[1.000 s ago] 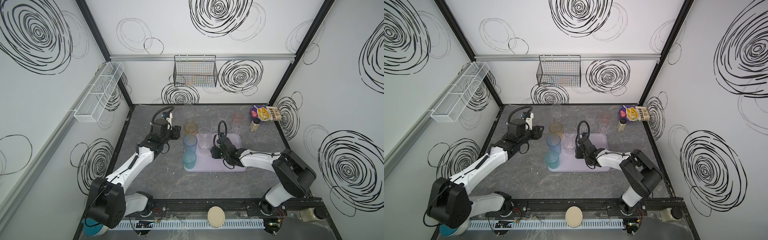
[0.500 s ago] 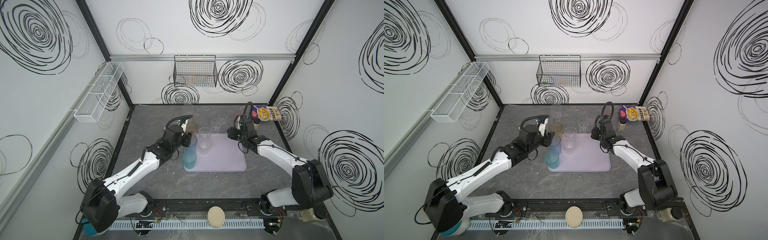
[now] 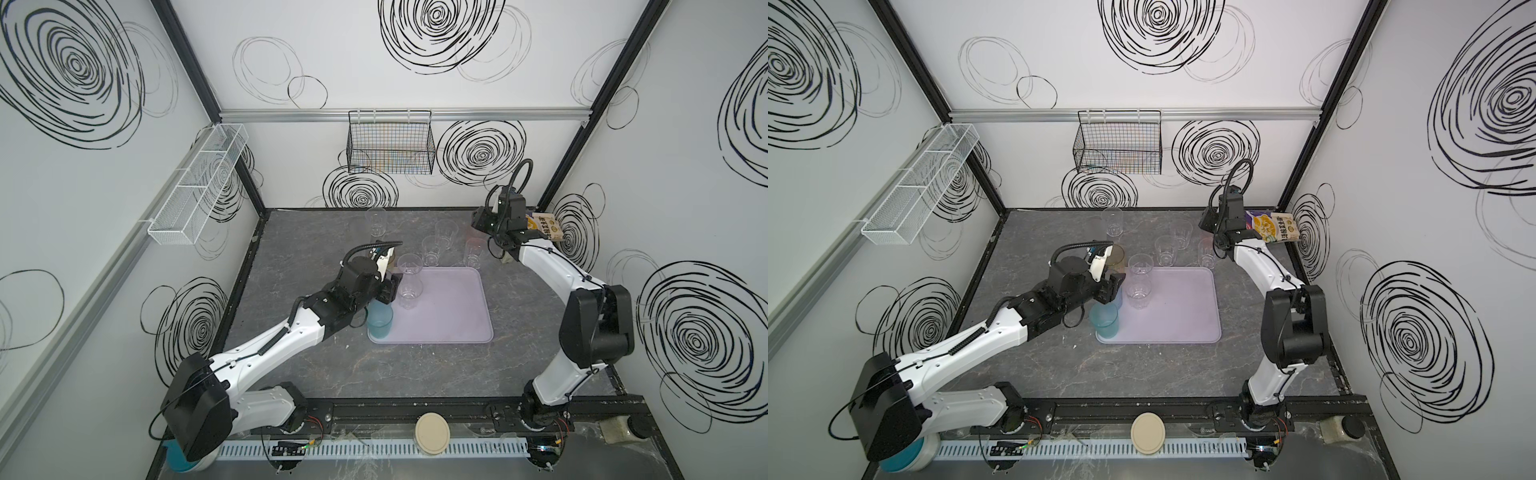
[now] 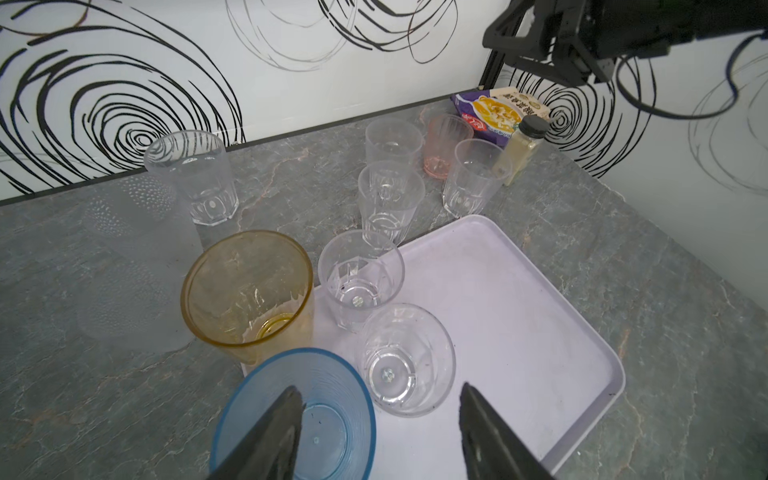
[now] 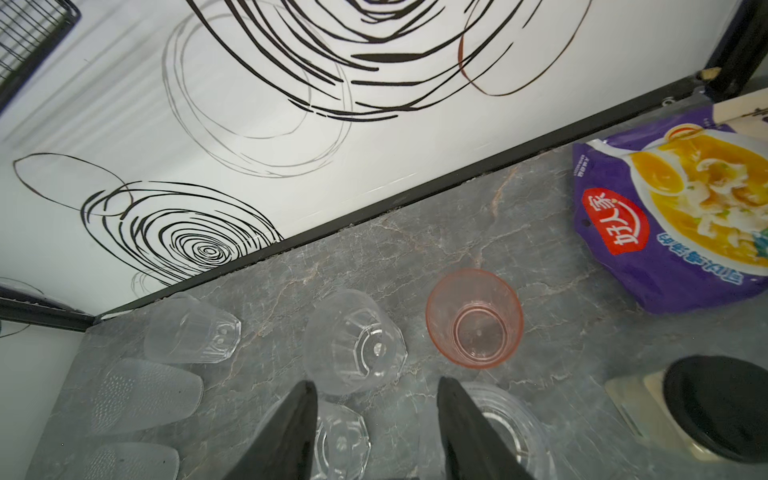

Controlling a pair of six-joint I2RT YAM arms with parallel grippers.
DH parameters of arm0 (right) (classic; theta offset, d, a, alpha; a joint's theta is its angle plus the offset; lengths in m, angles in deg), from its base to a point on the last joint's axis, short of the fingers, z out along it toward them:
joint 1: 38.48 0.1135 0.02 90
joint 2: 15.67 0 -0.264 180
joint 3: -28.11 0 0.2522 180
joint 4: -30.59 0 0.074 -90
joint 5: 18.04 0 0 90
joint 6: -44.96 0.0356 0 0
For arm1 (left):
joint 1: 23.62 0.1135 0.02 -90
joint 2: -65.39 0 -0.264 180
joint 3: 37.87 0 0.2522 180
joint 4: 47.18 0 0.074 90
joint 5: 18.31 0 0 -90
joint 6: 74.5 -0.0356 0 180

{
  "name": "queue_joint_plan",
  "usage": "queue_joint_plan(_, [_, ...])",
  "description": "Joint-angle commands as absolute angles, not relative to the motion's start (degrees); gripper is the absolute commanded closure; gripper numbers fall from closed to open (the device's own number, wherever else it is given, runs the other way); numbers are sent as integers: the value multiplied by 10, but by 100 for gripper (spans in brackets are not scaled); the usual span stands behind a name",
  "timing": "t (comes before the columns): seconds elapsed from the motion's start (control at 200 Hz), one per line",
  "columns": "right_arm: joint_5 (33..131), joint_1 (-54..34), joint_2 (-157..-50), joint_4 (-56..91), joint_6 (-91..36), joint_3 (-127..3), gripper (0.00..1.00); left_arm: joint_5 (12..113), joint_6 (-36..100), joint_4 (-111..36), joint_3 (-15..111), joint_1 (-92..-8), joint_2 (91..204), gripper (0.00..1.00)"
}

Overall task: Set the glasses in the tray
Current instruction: 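Move the right gripper to a clear glass beside the pink glass, then grasp the clear glass by its rim with the right gripper and lift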

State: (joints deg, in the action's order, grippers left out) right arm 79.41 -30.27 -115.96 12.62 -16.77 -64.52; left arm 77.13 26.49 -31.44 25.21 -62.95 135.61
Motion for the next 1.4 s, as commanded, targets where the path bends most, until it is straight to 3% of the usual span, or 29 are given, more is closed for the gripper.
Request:
queue_joint_plan(0.0, [796, -290, -1216, 96, -169, -699, 47, 759, 263, -367, 237, -618, 1354, 36])
queue_joint_plan(0.24, [800, -289, -1333, 38, -174, -819, 44, 778, 258, -375, 221, -598, 1343, 34])
queue_joint_plan(0.345, [798, -289, -1368, 17, -173, -848, 45, 789, 266, -372, 223, -589, 1337, 24])
queue_joint_plan(0.61, [804, -285, -1401, 24, -174, -854, 53, 786, 267, -372, 223, -583, 1337, 23])
queue_joint_plan(0.87, [800, -281, -1415, 33, -177, -852, 69, 788, 267, -373, 222, -579, 1335, 23])
queue_joint_plan(1.096, [774, -278, -1400, 25, -180, -858, 93, 794, 266, -374, 220, -576, 1332, 23])
queue_joint_plan(1.241, [762, -278, -1355, 15, -182, -857, 100, 801, 270, -373, 219, -571, 1328, 23])
queue_joint_plan(1.396, [754, -279, -1284, 7, -180, -838, 100, 821, 270, -375, 216, -563, 1319, 23])
